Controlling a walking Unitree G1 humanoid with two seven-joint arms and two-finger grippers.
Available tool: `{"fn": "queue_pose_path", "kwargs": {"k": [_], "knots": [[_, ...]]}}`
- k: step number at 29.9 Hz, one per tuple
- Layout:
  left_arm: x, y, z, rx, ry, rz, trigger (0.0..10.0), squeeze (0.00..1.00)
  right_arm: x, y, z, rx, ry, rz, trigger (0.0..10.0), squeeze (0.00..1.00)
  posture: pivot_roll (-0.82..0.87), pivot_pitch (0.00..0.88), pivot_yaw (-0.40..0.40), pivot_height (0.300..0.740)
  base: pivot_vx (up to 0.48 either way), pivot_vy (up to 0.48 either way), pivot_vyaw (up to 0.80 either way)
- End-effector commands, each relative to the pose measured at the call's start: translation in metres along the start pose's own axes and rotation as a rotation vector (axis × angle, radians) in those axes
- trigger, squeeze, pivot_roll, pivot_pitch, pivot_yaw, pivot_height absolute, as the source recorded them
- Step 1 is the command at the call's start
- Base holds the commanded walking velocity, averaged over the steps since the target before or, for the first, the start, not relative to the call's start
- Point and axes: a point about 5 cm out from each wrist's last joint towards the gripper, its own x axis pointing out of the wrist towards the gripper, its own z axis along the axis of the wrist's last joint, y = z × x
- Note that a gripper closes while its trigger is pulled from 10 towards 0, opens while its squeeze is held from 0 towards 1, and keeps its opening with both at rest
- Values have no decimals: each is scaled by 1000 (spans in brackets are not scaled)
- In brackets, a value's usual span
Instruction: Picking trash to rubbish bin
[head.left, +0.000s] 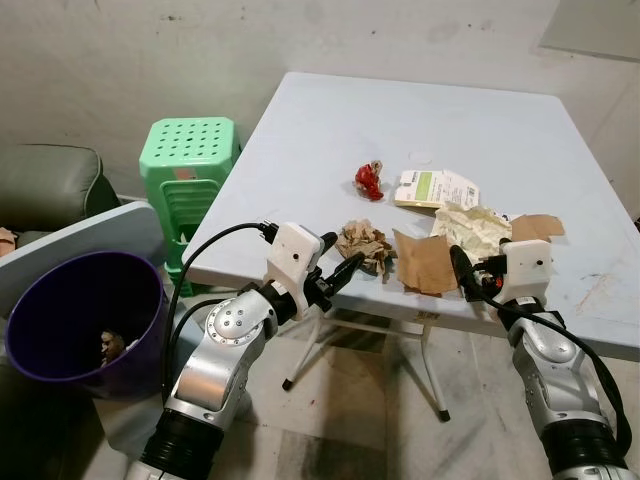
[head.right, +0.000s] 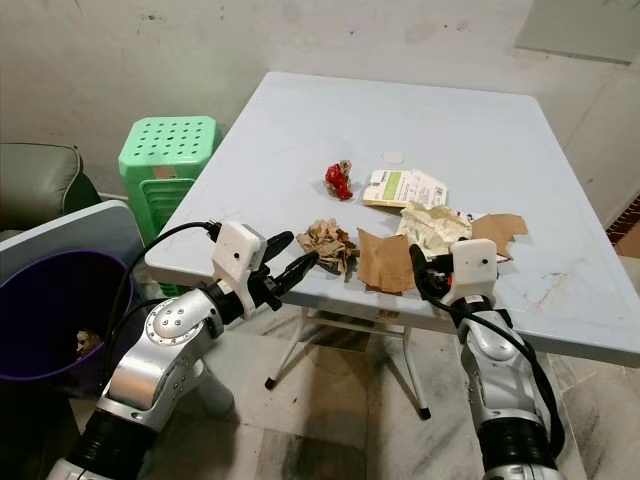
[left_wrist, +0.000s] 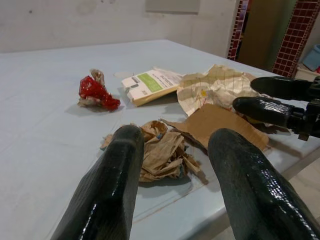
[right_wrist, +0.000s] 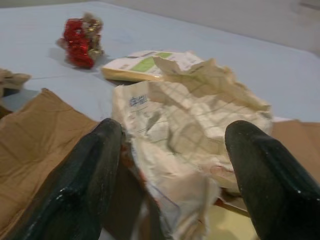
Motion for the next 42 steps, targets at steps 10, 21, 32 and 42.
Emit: {"fn": "queue_pose_path", "kwargs": {"k": [10,21,32,42], "knots": [[-4,0,2,-9,-4,33,10000,0,11,2,16,45,-103,68,10000,0,-53,150,-58,740,0,0,0],[-4,0,3,-10,-7,44,10000,0,16,13,-4,-1,56,172,8824,0,-43,149,-70,740,0,0,0],[-4,0,3,-8,-7,53,10000,0,19,11,-4,3,56,146,0,0,-39,144,-72,740,0,0,0],[0,2,6,1,-15,47,10000,0,20,10,-1,4,12,129,0,0,-42,118,-62,740,0,0,0]]}}
